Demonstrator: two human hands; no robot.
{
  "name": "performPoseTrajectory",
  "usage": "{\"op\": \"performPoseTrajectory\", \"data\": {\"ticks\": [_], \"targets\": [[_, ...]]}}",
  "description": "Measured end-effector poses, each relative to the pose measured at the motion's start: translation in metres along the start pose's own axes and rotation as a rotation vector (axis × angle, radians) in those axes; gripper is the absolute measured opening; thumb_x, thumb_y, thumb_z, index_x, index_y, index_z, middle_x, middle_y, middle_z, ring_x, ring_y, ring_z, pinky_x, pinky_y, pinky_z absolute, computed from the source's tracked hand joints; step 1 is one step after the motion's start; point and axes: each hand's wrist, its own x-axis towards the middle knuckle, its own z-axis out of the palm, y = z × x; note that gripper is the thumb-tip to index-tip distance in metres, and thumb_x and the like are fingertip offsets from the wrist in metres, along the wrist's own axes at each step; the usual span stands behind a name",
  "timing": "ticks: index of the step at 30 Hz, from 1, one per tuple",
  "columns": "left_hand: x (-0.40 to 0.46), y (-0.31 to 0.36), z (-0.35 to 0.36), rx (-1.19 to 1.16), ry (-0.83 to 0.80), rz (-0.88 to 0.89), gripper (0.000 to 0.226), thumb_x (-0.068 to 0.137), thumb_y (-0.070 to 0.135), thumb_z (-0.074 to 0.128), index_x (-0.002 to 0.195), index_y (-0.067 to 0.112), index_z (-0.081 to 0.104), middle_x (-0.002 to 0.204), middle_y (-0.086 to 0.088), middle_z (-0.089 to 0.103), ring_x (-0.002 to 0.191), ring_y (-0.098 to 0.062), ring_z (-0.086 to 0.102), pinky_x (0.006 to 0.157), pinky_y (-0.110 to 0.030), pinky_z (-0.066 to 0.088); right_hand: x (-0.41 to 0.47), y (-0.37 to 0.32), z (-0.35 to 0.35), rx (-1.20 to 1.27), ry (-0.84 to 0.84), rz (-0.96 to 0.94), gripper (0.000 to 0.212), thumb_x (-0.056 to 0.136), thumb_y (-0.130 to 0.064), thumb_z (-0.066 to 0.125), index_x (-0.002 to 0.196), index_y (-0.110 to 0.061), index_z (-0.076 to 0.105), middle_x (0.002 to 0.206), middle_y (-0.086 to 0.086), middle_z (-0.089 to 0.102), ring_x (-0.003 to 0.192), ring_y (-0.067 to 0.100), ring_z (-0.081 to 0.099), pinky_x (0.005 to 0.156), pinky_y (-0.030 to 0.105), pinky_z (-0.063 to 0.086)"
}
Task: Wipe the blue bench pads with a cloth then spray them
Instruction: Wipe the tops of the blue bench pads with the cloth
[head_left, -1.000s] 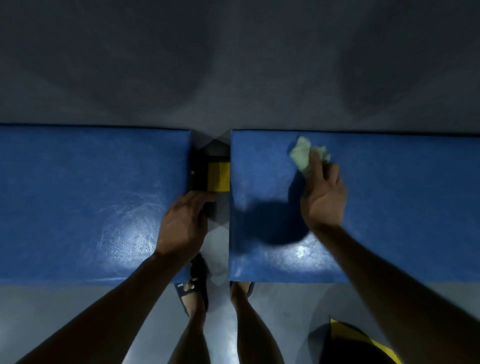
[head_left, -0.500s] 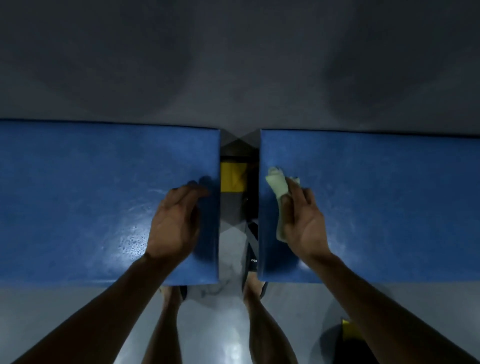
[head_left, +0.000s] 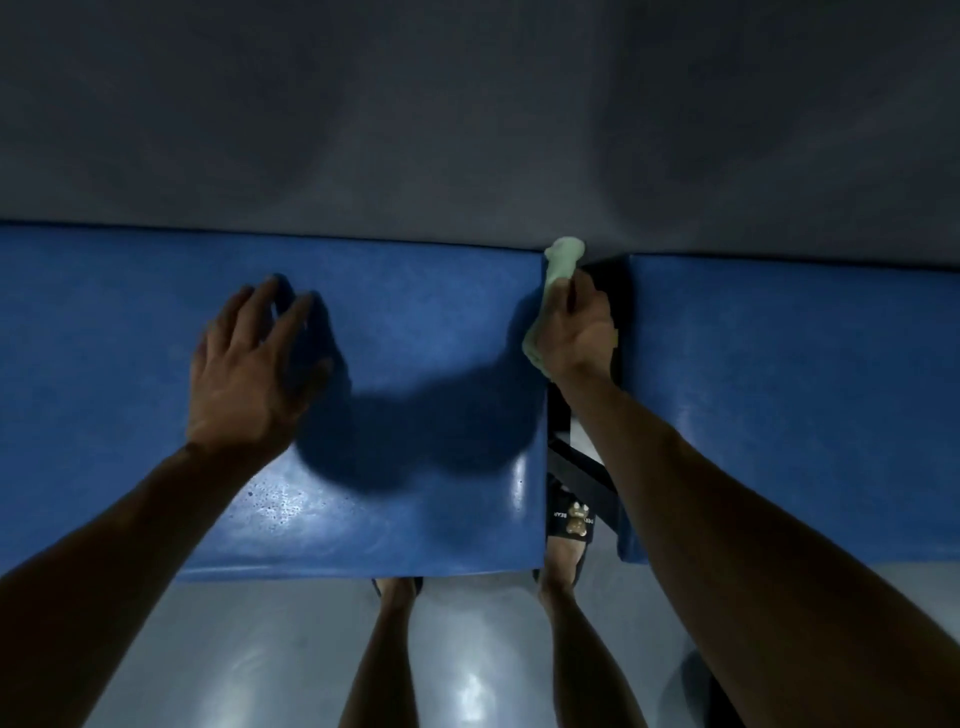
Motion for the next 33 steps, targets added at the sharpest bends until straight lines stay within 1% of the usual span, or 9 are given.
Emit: {"op": "performPoseTrajectory", "data": {"ticks": [3,7,10,14,18,24,26,29,33], "targets": [[0.001,-0.011,0.003,0.006,-0.026,0.003,0.070,0.089,0.065,0.041,0.153,0.039,0.031,0.163,-0.004,0.025,0.148,-0.033,0.019,0.113,-0.055,0.027,-0.010,-0.001,0.004,-0.052,0.123,-0.138,0.035,0.105,-0.028,0.041,0.117,-0.002,0.061,0.102,0.011,0.055,0.099,0.034,0.055,0.078,0.030,0.040],[0.003,-0.012,0.008,-0.011,0.008,-0.011,0.066,0.089,0.065,0.044,0.149,0.039,0.036,0.162,-0.001,0.028,0.147,-0.034,0.022,0.111,-0.053,0.029,-0.020,-0.013,0.027,-0.164,0.309,-0.148,0.033,0.104,-0.030,0.046,0.125,-0.012,0.063,0.115,0.014,0.059,0.094,0.027,0.059,0.070,0.021,0.033],[0.003,-0.012,0.010,-0.014,0.010,-0.014,0.066,0.089,0.066,0.045,0.149,0.040,0.037,0.162,0.001,0.027,0.145,-0.035,0.023,0.109,-0.053,0.029,-0.027,-0.029,0.042,-0.259,0.369,-0.179,0.032,0.103,-0.031,0.045,0.119,-0.012,0.064,0.115,0.013,0.058,0.089,0.030,0.061,0.064,0.026,0.039],[0.005,-0.013,0.011,-0.016,0.018,-0.020,0.067,0.087,0.067,0.046,0.148,0.041,0.038,0.161,0.003,0.028,0.144,-0.033,0.025,0.105,-0.052,0.031,-0.035,-0.050,0.070,-0.340,0.389,-0.250,0.028,0.101,-0.026,0.049,0.107,-0.006,0.068,0.113,0.016,0.064,0.076,0.034,0.065,0.059,0.035,0.055],[0.006,-0.011,0.010,-0.008,0.019,-0.036,0.068,0.085,0.068,0.047,0.147,0.042,0.040,0.161,0.004,0.028,0.143,-0.031,0.025,0.105,-0.050,0.030,-0.050,-0.066,0.097,-0.422,0.276,-0.415,0.030,0.096,-0.027,0.050,0.112,-0.009,0.068,0.117,0.015,0.065,0.070,0.034,0.064,0.058,0.037,0.051],[0.007,-0.009,0.006,0.007,0.003,-0.054,0.068,0.083,0.070,0.046,0.146,0.044,0.039,0.161,0.004,0.028,0.141,-0.032,0.026,0.104,-0.051,0.031,-0.036,-0.057,0.074,-0.706,0.118,-0.908,0.038,0.089,-0.030,0.056,0.125,-0.023,0.067,0.111,0.005,0.067,0.074,0.028,0.062,0.065,0.035,0.047],[0.008,-0.009,0.005,0.006,-0.008,-0.062,0.069,0.082,0.071,0.046,0.146,0.045,0.039,0.160,0.005,0.028,0.140,-0.032,0.026,0.103,-0.051,0.032,-0.013,-0.035,0.042,-0.721,0.183,-0.866,0.037,0.093,-0.027,0.058,0.129,-0.024,0.064,0.109,0.009,0.065,0.074,0.033,0.061,0.064,0.039,0.047],[0.009,-0.010,0.004,-0.001,-0.010,-0.065,0.069,0.082,0.072,0.045,0.145,0.045,0.039,0.160,0.005,0.028,0.140,-0.032,0.026,0.104,-0.051,0.031,-0.003,-0.017,0.014,-0.656,0.221,-0.745,0.036,0.104,-0.033,0.045,0.135,-0.021,0.061,0.111,0.010,0.064,0.080,0.032,0.064,0.066,0.038,0.052],[0.007,-0.013,0.006,-0.037,0.011,-0.060,0.069,0.082,0.071,0.048,0.145,0.044,0.041,0.160,0.005,0.029,0.139,-0.030,0.025,0.104,-0.051,0.030,-0.029,-0.036,0.049,-0.509,0.291,-0.494,0.034,0.100,-0.026,0.049,0.128,-0.015,0.064,0.113,0.011,0.066,0.078,0.032,0.066,0.065,0.037,0.054]]}}
